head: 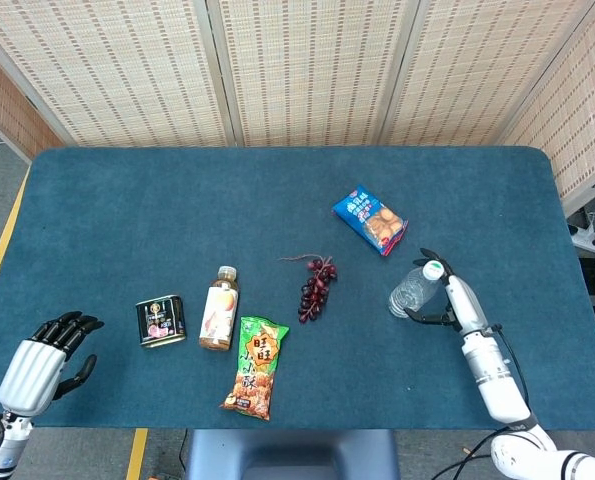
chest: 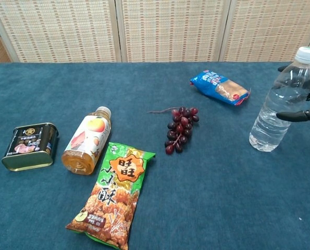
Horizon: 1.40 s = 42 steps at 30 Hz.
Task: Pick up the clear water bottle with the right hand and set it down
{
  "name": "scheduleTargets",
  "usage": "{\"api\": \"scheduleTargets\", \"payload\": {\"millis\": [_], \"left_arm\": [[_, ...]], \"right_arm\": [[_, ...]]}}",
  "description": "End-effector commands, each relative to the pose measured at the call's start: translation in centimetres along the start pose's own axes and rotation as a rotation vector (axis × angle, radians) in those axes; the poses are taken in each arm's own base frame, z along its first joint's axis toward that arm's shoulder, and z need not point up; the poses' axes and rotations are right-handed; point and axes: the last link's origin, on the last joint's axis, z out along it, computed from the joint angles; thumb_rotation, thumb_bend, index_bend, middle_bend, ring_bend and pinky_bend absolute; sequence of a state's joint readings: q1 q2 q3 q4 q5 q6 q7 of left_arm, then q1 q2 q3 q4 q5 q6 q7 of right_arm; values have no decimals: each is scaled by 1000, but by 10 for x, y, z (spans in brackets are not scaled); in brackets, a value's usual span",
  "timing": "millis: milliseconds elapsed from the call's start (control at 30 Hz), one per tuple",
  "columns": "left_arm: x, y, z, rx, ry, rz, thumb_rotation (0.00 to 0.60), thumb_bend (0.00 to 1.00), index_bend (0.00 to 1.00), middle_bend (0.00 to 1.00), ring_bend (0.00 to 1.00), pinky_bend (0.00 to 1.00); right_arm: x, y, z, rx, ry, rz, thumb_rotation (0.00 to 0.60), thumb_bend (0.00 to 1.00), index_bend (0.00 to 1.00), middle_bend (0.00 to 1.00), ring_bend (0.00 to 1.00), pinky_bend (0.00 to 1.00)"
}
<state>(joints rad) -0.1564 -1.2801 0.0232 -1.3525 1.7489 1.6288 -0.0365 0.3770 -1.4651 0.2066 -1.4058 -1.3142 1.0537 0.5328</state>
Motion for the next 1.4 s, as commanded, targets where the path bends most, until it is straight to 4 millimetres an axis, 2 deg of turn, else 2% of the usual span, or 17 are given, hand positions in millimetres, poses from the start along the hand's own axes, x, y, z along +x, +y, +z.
{"api": "scheduleTargets", "payload": {"millis": [33, 167, 267, 433, 567, 733, 833, 900, 1033, 1167, 1300, 1333, 1400], "left_arm": [[0, 0, 0, 0, -2, 1, 600, 400, 262, 266, 200, 341], [0, -1, 0, 0, -2, -2, 600, 400, 263, 266, 199, 341], [0, -1, 0, 0, -1, -3, 600, 399, 263, 267, 199, 341], [0, -1, 0, -4, -4, -4, 600, 400, 264, 268, 200, 341], [1, 0, -1, -5, -1, -6, 600, 399, 264, 269, 199, 341], [0, 0, -1, -1, -2, -6, 600, 400, 264, 271, 199, 341], [-1, 0, 0, -2, -8, -1, 600, 400, 264, 271, 199, 341], [-2, 1, 0, -4, -12, 3, 600, 401, 264, 271, 199, 341], [-2, 2, 0, -9, -15, 8, 600, 399, 264, 271, 199, 341], [-2, 2, -1, -6, -14, 9, 600, 399, 263, 272, 200, 341], [-2, 1, -1, -2, -15, 6, 600, 400, 263, 272, 200, 341], [-2, 1, -1, -1, -14, 4, 600, 400, 264, 271, 200, 341], [-1, 1, -1, -2, -14, 3, 600, 400, 264, 272, 200, 341]], "right_arm": [[-4, -2, 7, 5, 4, 45, 600, 194, 367, 402, 230, 209], [-7, -5, 11, 22, 13, 60, 600, 323, 599, 560, 403, 285], [-7, -14, 7, 72, 23, 31, 600, 400, 705, 634, 490, 367], [0, -44, -9, 241, 41, -78, 600, 431, 778, 693, 549, 438], [13, -58, -12, 303, 126, -275, 600, 435, 809, 723, 577, 474], [41, -45, 2, 165, 267, -654, 600, 452, 821, 733, 587, 483], [47, -35, 9, 59, 294, -770, 600, 458, 822, 733, 588, 483], [43, -32, 10, 41, 274, -787, 600, 459, 822, 733, 588, 483], [18, -39, 5, 131, 144, -613, 600, 458, 822, 733, 588, 484], [-1, -56, -9, 264, -33, -279, 600, 459, 822, 733, 588, 485], [-5, -71, -23, 318, -226, 82, 600, 458, 822, 733, 588, 485], [-3, -72, -25, 319, -266, 134, 600, 458, 822, 733, 588, 485], [0, -70, -25, 325, -288, 126, 600, 458, 822, 733, 588, 485]]}}
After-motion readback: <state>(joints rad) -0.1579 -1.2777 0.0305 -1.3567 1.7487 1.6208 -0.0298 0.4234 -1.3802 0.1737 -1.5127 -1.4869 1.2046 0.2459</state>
